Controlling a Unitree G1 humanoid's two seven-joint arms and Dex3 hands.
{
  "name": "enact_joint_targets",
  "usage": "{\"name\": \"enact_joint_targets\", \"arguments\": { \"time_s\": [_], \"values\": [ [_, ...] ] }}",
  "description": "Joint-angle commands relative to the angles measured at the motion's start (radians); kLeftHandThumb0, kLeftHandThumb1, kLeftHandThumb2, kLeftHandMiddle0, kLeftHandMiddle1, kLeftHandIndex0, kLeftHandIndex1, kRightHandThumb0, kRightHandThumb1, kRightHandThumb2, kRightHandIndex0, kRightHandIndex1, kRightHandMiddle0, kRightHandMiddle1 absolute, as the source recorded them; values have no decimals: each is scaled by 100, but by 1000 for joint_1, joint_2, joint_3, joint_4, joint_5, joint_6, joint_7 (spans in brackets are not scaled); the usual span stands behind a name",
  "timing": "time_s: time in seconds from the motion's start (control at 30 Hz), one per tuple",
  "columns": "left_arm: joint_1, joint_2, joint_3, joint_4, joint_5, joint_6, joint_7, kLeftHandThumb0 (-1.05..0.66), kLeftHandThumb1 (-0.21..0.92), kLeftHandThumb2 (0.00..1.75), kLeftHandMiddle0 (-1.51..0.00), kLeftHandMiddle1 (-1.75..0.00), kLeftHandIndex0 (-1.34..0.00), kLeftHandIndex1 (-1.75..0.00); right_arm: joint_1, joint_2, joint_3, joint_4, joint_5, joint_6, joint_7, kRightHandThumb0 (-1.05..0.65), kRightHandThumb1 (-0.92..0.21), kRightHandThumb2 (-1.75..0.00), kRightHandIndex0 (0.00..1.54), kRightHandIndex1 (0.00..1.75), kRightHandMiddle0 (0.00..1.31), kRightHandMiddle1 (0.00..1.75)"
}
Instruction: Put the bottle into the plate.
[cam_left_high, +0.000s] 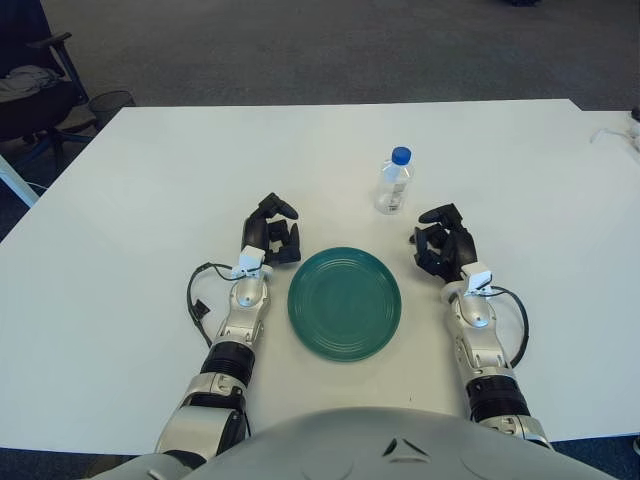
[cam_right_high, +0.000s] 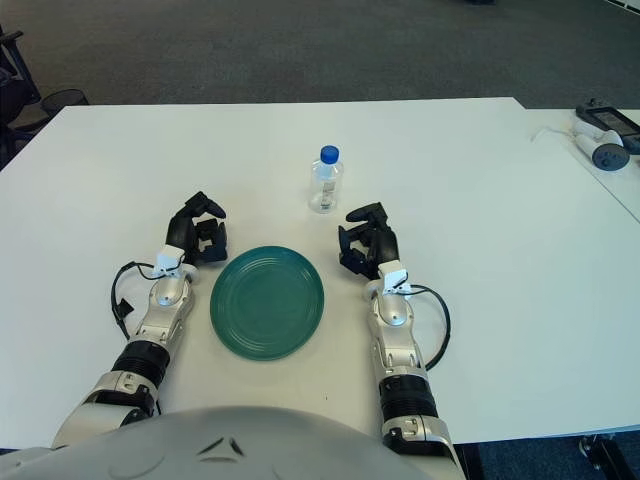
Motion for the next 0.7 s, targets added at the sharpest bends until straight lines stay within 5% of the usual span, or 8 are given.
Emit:
{"name": "enact_joint_targets", "arguments": {
  "time_s": [0.0,0.67],
  "values": [
    [40,4,2,44,9,7,0,-53,17,150,-131,-175,-73,-175,59,-11,-33,89,18,72,-19,0,-75,-71,38,151,22,175],
    [28,7,4,63,16,0,8,-52,18,149,-130,-175,-72,-175,59,2,-62,103,-25,-16,-171,-1,-68,-79,36,148,33,175]
  ]
}}
